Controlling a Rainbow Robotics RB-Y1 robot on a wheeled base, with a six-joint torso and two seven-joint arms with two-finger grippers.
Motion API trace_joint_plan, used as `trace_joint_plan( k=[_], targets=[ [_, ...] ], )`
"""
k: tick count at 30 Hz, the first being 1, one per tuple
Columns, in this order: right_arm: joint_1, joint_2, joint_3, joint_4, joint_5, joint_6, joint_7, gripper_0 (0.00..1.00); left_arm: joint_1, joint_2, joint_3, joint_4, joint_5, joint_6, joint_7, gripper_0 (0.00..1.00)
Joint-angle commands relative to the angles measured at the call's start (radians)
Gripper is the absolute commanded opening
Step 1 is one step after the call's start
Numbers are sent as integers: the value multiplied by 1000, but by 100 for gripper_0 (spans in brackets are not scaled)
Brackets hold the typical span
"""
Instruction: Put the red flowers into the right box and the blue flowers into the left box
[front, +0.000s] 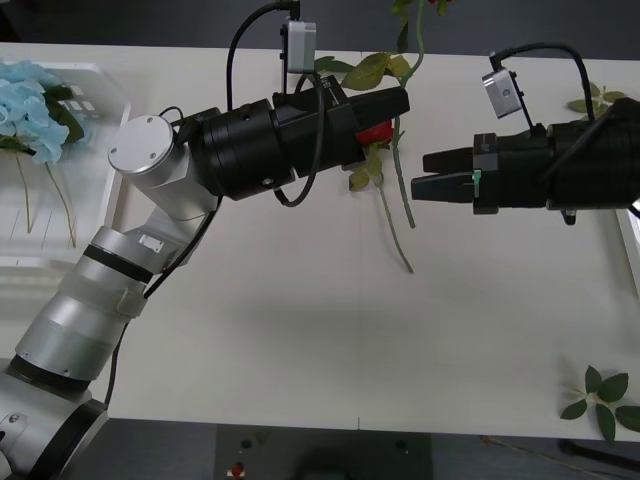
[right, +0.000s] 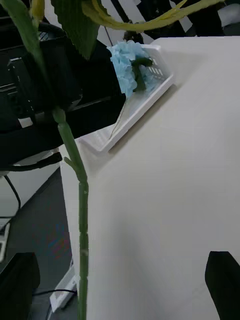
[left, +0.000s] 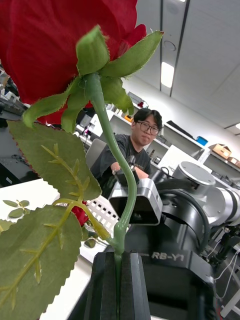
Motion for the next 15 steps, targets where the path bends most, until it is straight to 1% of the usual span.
trace_joint_plan(
  k=[1,7,15],
  targets=[
    [-17,-5,56,-80,-12,-80,-59,97,14,-21,-15,-31,14,-22,-17,0],
    [-17,-5,99,-134,-52,-177,-64,97,14,-26,-51,-34,20,-77,-17,0],
    [-15,18,123,-183,-86,-280,-70,97,14,-35,-59,-34,22,-85,-17,0]
  ],
)
